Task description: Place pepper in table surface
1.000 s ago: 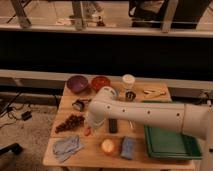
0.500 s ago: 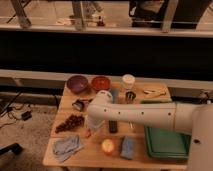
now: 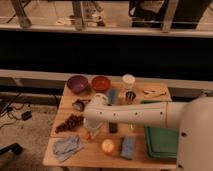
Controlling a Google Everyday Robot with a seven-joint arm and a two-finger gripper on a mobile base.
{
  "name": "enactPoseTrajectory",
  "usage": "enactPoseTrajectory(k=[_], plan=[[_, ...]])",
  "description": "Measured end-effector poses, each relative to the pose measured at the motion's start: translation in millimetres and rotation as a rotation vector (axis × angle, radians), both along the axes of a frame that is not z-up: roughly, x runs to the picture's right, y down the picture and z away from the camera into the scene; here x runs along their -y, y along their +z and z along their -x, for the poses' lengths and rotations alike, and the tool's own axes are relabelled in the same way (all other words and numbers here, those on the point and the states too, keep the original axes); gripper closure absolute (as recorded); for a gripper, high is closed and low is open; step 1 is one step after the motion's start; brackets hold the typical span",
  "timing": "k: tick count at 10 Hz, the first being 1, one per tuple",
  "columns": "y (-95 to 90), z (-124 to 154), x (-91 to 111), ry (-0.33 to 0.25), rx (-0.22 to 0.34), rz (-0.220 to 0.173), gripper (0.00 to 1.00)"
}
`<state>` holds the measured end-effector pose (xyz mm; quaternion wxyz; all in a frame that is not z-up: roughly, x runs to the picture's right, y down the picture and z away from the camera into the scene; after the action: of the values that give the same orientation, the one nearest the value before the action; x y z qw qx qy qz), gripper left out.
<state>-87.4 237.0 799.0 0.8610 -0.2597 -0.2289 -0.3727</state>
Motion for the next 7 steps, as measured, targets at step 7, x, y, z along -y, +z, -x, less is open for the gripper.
enactPoseTrajectory(k=[7], plan=[[10.4,-3.1,5.1,0.005,-0.03,-0.013,0.86]])
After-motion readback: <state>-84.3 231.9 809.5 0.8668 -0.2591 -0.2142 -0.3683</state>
